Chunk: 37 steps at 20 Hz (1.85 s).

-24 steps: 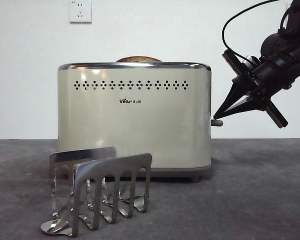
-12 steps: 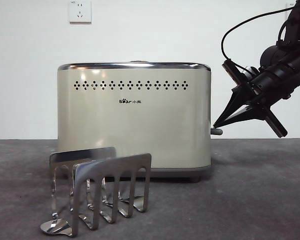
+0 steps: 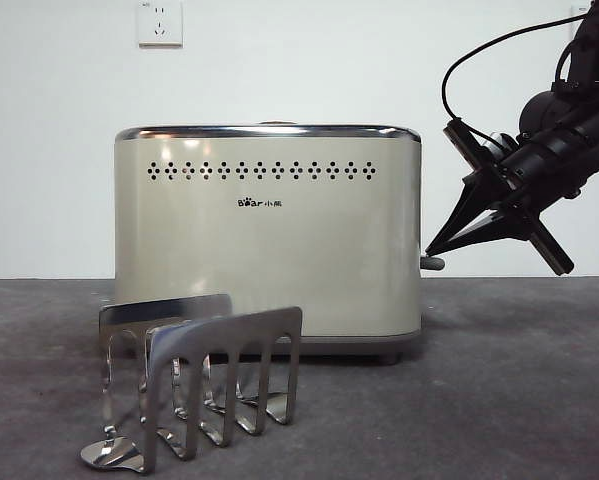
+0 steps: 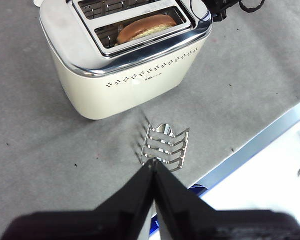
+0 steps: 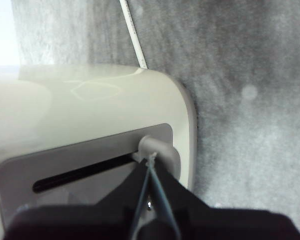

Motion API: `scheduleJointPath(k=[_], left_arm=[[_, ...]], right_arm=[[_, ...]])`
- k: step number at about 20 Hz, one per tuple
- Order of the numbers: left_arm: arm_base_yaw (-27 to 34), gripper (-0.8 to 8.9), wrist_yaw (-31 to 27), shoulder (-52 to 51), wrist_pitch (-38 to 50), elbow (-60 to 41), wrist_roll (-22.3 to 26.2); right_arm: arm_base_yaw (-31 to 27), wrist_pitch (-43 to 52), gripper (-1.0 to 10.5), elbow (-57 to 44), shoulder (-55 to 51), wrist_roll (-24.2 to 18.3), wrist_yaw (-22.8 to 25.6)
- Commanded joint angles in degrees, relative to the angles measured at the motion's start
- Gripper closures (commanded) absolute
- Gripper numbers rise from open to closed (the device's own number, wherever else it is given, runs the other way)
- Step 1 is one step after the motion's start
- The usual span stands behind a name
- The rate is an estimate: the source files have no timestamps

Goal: Pick up a slice of bread from the rack,put the bread on the toaster,press the button

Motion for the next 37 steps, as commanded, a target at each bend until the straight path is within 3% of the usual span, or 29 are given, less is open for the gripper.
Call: scheduleJointPath(k=[1, 13, 17, 25, 33, 37], left_arm=[[0.09, 8.17, 0.02, -0.13, 0.17, -0.48, 0.07], [0.09, 8.17, 0.02, -0.15, 0.15, -0.48, 0.94], [0.09, 8.17, 0.07, -0.15, 0.17, -0.48, 0.94], [0.09, 8.17, 0.02, -0.13, 0.17, -0.48, 0.96], [0.09, 8.17, 0.02, 0.09, 0.17, -0.48, 0.92], [0.09, 8.17, 0.00, 2.34, 0.17, -0.48, 0.94]], right_arm=[[0.33, -1.49, 9.5, -1.95, 3.17, -0.66, 4.37], [0.24, -3.67, 9.5, 2.29, 2.71, -0.68, 1.75], [0.24, -9.92, 9.5, 8.00, 1.73, -3.37, 1.77], [0.24, -12.98, 9.5, 13.62, -8.41, -4.72, 2.25], [0.28, -22.58, 9.5, 18.49, -33.57, -11.15, 17.33], [0.24, -23.96, 9.5, 26.67, -43.15, -18.05, 35.87]])
